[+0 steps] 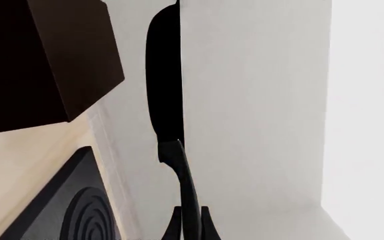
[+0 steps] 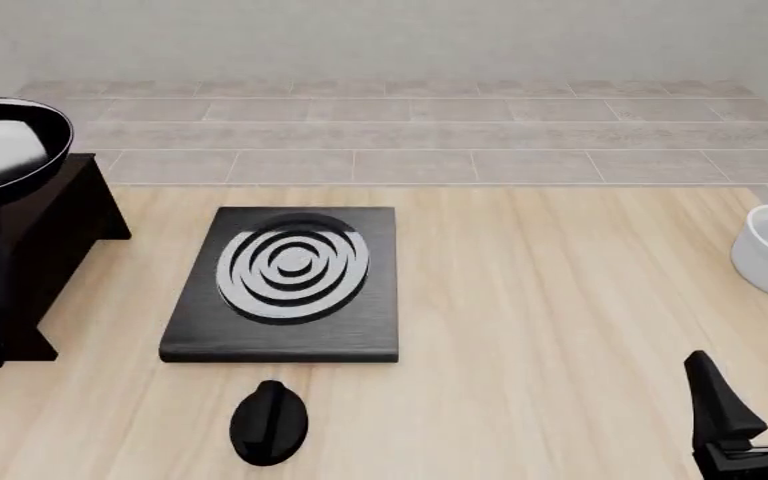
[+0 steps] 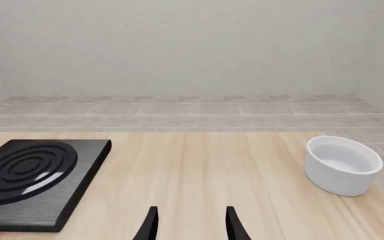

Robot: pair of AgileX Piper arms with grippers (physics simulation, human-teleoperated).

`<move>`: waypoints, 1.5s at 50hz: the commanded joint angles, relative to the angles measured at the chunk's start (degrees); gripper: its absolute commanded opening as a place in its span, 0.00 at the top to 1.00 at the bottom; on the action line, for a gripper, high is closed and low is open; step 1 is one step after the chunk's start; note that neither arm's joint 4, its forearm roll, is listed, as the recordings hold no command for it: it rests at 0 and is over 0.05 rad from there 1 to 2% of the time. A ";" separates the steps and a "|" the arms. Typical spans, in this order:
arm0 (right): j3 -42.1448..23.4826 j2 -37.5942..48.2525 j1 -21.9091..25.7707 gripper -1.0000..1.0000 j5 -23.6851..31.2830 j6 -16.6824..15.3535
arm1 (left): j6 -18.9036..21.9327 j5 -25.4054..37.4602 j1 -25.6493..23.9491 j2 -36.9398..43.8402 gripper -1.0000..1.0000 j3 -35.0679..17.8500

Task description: Put the frying pan on top of the cabinet.

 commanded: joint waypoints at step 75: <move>0.00 1.95 0.10 0.00 -1.39 -0.39 | -2.08 -12.07 4.81 13.37 1.00 -0.08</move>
